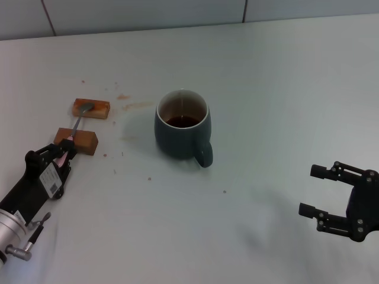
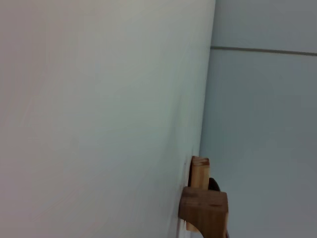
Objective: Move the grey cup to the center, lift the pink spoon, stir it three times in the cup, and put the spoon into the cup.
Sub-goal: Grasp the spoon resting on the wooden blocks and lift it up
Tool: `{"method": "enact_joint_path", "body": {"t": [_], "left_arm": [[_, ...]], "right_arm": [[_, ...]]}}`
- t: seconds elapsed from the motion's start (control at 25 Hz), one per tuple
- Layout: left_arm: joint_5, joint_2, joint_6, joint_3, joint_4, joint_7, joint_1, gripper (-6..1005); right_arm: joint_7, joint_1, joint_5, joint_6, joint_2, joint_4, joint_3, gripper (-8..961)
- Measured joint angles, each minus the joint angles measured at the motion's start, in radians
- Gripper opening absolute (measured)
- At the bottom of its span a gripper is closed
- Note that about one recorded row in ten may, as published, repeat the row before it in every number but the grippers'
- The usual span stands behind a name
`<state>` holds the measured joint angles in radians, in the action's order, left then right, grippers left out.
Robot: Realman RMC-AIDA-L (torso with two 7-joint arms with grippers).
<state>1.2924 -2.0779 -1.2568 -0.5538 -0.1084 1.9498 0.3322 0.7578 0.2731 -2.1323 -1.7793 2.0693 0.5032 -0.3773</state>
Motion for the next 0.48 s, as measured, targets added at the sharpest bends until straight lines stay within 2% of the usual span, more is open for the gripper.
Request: {"method": "enact_joint_path", "body": {"t": [0.24,0.48], "left_arm": [[-0.001,0.000,-0.014,0.000,0.011,-0.021,-0.001,148],[-0.004,0.000,-0.112,0.026,0.029,-0.054,0.008,139]], "right_arm": [[0.000,0.000,0.000,0.000,0.001,-0.001,0.000,752],[0.000,0.002,0.000,0.007,0.002,-0.003,0.000,752]]}}
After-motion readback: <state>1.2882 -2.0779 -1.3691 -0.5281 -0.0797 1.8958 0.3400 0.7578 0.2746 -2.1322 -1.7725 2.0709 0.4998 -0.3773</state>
